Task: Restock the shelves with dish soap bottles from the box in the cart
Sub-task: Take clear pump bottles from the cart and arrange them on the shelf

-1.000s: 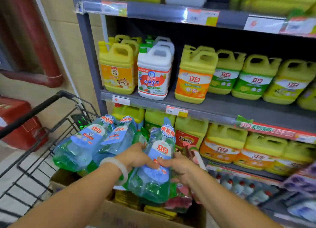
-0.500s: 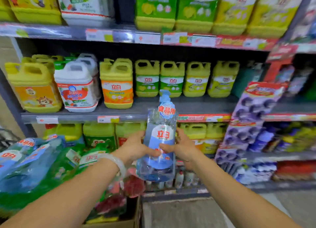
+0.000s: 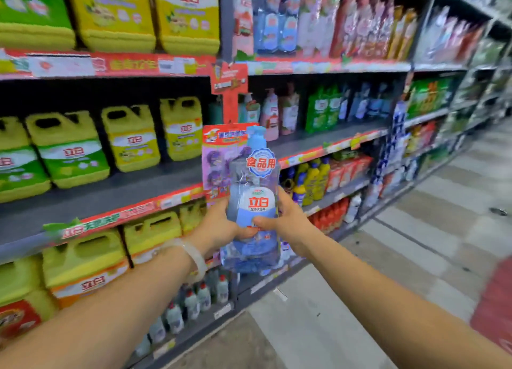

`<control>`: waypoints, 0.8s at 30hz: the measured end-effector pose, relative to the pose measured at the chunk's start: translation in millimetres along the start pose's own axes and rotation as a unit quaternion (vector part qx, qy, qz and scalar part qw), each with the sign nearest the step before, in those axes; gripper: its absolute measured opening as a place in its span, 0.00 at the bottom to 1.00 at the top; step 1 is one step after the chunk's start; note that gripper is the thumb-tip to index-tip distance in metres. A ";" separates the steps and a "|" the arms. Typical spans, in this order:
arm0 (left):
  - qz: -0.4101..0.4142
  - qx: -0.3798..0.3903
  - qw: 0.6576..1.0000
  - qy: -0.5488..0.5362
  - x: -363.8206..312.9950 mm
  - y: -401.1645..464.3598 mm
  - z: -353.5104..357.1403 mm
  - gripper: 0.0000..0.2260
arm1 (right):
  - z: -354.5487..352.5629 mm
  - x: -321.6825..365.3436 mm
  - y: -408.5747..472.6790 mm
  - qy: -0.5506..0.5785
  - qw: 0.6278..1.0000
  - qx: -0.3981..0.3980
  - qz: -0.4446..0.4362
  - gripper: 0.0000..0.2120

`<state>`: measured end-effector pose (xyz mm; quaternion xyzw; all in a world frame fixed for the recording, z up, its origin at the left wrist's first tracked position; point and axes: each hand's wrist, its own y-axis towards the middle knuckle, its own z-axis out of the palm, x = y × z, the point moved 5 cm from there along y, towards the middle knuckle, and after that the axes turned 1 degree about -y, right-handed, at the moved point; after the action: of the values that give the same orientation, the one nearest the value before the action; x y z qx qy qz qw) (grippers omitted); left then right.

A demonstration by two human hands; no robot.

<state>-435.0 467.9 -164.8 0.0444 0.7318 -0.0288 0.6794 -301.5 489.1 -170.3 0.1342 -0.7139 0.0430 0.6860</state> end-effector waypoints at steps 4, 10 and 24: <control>0.020 0.078 0.997 0.011 5.3 68.4 69.7 0.22 | -85.5 -18.2 21.1 -0.012 0.998 -0.060 0.015 0.35; 0.033 0.161 0.986 -0.003 -3.3 191.8 158.5 0.23 | -205.8 -33.5 88.7 -0.021 0.989 -0.146 0.024 0.31; 0.045 0.262 0.964 -0.006 -28.1 452.8 307.5 0.27 | -419.3 -35.4 243.6 -0.013 0.968 -0.252 0.001 0.31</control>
<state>-80.8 885.9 -151.6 0.2536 0.6918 -0.1887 0.6493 44.1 830.6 -152.4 -0.0438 -0.7108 -0.1395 0.6880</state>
